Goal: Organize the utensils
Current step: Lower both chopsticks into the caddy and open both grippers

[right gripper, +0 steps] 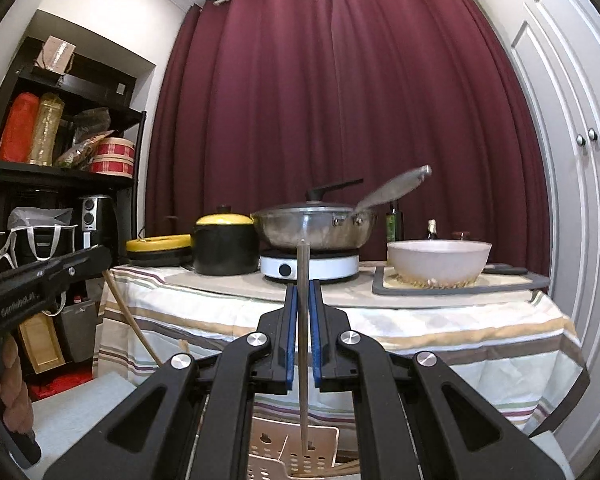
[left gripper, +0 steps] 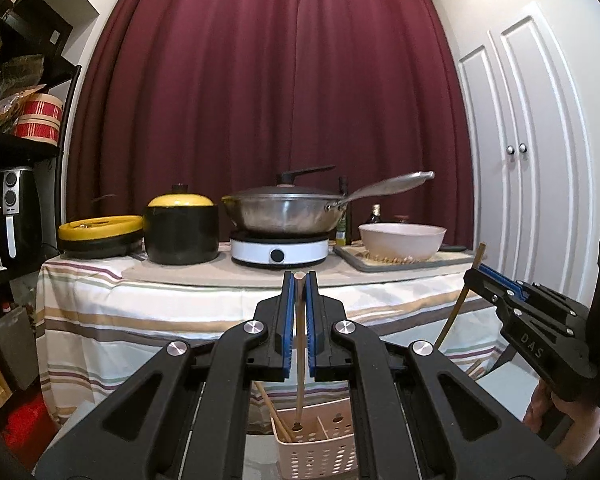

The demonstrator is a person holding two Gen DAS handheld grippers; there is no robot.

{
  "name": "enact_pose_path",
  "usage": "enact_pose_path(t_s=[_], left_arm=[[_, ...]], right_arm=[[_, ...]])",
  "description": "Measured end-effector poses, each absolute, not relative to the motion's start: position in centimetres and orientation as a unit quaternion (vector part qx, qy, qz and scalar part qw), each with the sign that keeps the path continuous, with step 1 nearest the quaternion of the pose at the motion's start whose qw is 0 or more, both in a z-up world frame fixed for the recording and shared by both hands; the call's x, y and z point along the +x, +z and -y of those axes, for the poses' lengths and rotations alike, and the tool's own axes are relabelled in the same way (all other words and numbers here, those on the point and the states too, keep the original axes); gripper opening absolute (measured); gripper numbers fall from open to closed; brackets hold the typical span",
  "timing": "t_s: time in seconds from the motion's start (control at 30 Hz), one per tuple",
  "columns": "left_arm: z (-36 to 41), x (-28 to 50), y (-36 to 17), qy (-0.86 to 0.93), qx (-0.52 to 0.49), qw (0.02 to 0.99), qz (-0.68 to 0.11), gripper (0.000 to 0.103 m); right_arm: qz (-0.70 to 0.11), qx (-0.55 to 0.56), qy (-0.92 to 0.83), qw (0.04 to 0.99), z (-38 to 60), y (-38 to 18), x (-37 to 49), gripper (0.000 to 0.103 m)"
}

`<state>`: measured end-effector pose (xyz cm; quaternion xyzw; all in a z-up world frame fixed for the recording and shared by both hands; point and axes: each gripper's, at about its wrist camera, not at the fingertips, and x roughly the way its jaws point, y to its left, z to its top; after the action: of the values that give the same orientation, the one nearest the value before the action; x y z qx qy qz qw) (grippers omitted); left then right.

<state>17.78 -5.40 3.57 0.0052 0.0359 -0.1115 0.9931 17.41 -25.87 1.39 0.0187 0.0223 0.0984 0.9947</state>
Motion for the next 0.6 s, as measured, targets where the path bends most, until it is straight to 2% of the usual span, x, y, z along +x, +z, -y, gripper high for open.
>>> enact_pose_path(t_s=[0.23,0.33,0.37,0.47,0.53,0.6], left_arm=[[6.0,20.5,-0.7,-0.111,0.004,0.991,-0.075,0.006],[6.2,21.6,-2.6,-0.114,0.007,0.989,-0.094,0.008],[6.2,21.9,-3.1,-0.116,0.008,0.988,-0.100,0.012],[6.0,22.4,-4.3,-0.110,0.006,0.987,-0.119,0.030],[5.5,22.0,-4.3,-0.111,-0.003,0.986,-0.120,0.034],[5.3,21.2,-4.0,-0.106,0.000,0.988,-0.113,0.043]], right_arm=[[-0.049,0.007,0.085,0.995,25.1,-1.8,19.5,0.007],[-0.085,0.012,0.090,0.992,25.0,-3.9,20.8,0.008],[-0.091,0.013,0.089,0.992,25.0,-4.3,21.0,0.010],[-0.097,0.016,0.089,0.991,25.0,-4.6,20.7,0.026],[-0.089,0.012,0.086,0.992,24.9,-4.2,19.8,0.032],[-0.082,0.007,0.084,0.993,24.8,-3.7,18.9,0.037]])
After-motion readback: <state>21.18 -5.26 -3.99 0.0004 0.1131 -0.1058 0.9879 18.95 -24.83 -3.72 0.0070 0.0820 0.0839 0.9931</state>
